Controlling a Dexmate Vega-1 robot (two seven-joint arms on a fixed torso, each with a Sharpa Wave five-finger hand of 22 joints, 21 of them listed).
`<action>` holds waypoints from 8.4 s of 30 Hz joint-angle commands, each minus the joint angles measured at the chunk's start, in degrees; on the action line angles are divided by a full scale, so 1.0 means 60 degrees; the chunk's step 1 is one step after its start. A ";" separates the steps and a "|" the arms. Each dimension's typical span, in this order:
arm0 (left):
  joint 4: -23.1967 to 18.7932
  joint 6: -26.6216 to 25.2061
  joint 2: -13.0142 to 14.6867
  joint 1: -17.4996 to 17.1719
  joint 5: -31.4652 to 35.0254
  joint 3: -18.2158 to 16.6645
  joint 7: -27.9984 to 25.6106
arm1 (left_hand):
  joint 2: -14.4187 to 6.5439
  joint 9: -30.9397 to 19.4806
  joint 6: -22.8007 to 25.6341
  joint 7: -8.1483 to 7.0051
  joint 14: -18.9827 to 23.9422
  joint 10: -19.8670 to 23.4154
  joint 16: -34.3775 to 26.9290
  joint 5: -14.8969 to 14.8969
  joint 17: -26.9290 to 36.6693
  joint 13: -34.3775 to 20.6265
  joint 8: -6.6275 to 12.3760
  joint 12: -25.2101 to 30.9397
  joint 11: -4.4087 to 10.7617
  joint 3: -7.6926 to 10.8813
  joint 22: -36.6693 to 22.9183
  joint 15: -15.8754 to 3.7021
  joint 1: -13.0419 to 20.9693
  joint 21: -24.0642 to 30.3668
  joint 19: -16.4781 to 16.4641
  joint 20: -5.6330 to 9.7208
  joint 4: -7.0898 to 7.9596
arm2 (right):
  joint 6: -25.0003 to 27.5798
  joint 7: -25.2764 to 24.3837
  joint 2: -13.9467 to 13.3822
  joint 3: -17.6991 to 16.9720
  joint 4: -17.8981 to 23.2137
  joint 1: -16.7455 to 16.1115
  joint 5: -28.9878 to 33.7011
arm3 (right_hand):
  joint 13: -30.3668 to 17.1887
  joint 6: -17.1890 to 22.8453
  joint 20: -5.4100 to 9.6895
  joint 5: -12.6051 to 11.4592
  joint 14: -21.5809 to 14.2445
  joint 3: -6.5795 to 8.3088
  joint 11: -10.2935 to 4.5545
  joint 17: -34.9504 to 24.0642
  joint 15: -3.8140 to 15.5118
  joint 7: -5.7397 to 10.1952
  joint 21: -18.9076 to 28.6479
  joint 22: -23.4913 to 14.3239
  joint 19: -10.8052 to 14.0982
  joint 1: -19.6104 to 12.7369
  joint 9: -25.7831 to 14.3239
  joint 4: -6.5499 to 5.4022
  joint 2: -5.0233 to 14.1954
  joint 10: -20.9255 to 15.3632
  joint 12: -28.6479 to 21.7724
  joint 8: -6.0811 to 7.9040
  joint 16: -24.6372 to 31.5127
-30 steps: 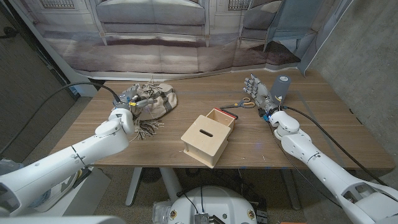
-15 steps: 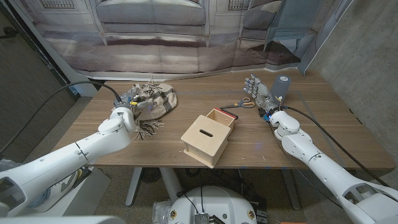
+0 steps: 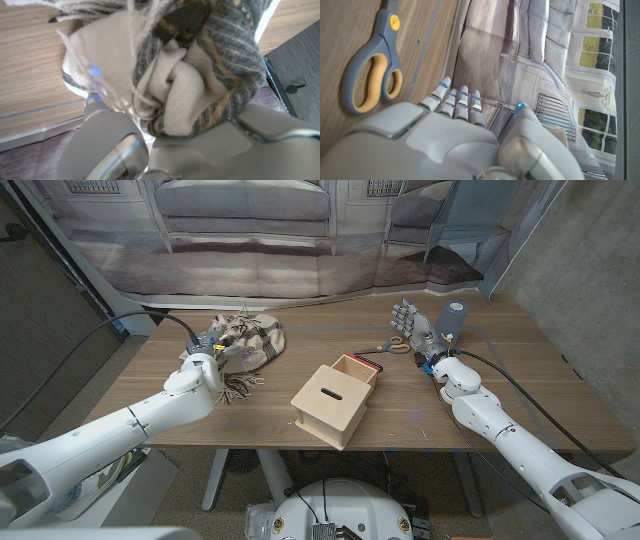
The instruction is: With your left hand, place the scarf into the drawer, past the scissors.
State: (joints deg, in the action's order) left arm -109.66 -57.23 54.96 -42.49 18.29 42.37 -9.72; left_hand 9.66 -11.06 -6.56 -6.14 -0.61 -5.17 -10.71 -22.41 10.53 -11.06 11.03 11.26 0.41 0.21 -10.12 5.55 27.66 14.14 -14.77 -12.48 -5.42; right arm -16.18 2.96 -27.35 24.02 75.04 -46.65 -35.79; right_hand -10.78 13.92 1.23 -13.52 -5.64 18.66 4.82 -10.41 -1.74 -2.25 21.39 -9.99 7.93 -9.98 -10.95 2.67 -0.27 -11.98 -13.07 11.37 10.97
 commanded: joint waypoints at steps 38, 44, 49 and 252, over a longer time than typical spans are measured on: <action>0.1351 -0.0739 -0.0931 0.1409 0.0558 0.1759 0.1313 | -0.1116 -0.0085 0.0788 -0.0274 0.1344 0.0416 -0.0307 -0.0229 0.0085 -0.0047 0.0378 0.0247 0.0510 0.0310 -0.0083 -0.0767 0.2639 0.0224 -0.1898 0.0038 -0.0619 | -0.0040 0.0174 0.0066 -0.0002 -0.0179 0.0086 -0.0108 | -0.0025 0.0019 -0.0051 0.0046 -0.0104 -0.0005 -0.0004 -0.0022 -0.0043 0.0012 -0.0143 -0.0050 0.0102 -0.0061 -0.0031 0.0072 0.0009 -0.0058 0.0031 0.0007 -0.0009; 0.1421 -0.0578 -0.0990 0.1397 0.0484 0.1695 0.1131 | -0.1762 -0.0135 0.1447 -0.0258 0.2055 0.0913 -0.0423 0.0072 0.0158 -0.0067 0.0548 0.0361 0.0618 0.0808 -0.0081 -0.0979 0.3978 0.0379 -0.2850 0.0061 -0.0660 | -0.0016 0.0189 0.0104 -0.0008 -0.0262 0.0147 -0.0139 | -0.0025 0.0018 -0.0055 0.0047 -0.0104 -0.0011 -0.0001 -0.0022 -0.0034 0.0013 -0.0166 -0.0051 0.0108 -0.0057 -0.0031 0.0076 0.0013 -0.0051 0.0036 0.0006 -0.0011; 0.1519 -0.0539 -0.1065 0.1486 0.0538 0.1774 0.1076 | -0.2101 -0.0173 0.2069 -0.0184 0.2491 0.1375 -0.0471 0.0456 0.0225 -0.0085 0.0715 0.0446 0.0801 0.1170 -0.0067 -0.1100 0.4934 0.0473 -0.3516 0.0088 -0.0692 | -0.0044 0.0240 0.0111 -0.0008 -0.0342 0.0192 -0.0136 | -0.0026 0.0017 -0.0051 0.0048 -0.0103 -0.0015 -0.0016 -0.0021 -0.0029 0.0014 -0.0182 -0.0052 0.0114 -0.0057 -0.0031 0.0080 0.0015 -0.0050 0.0037 0.0005 -0.0013; -0.0257 0.7134 -0.0183 -0.1861 0.1419 -0.3103 -0.2873 | -0.2517 -0.1019 0.8941 0.0736 0.8666 0.7645 -0.1413 0.2058 0.3027 -0.1457 0.3521 0.1187 0.1589 0.3470 -0.0099 -0.3081 0.8297 0.2558 -0.7868 0.3170 -0.0194 | -0.0478 0.0074 -0.0072 -0.0387 0.0284 -0.0266 -0.0327 | -0.0047 0.0103 -0.0047 0.0073 -0.0295 -0.0121 -0.0010 -0.0023 0.0004 -0.0023 -0.0736 -0.0073 0.0393 -0.0034 -0.0029 0.0217 0.0148 -0.0371 -0.0027 0.0017 0.0000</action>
State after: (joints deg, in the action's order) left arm -111.98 -19.08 54.19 -53.57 25.52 24.55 -28.02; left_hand -3.98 -17.00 42.71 -6.04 48.00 39.97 -19.32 -10.13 28.59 -19.58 31.84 18.45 9.96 20.56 -10.52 -2.23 78.43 29.26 -62.37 6.46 -7.51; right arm -18.69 3.76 -27.72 21.93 76.39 -48.02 -37.85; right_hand -10.78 13.92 1.03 -13.07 -6.87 17.70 4.71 -10.41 -1.75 -2.25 17.14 -10.26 9.78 -10.21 -10.94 3.63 -0.05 -13.50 -13.08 11.37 10.97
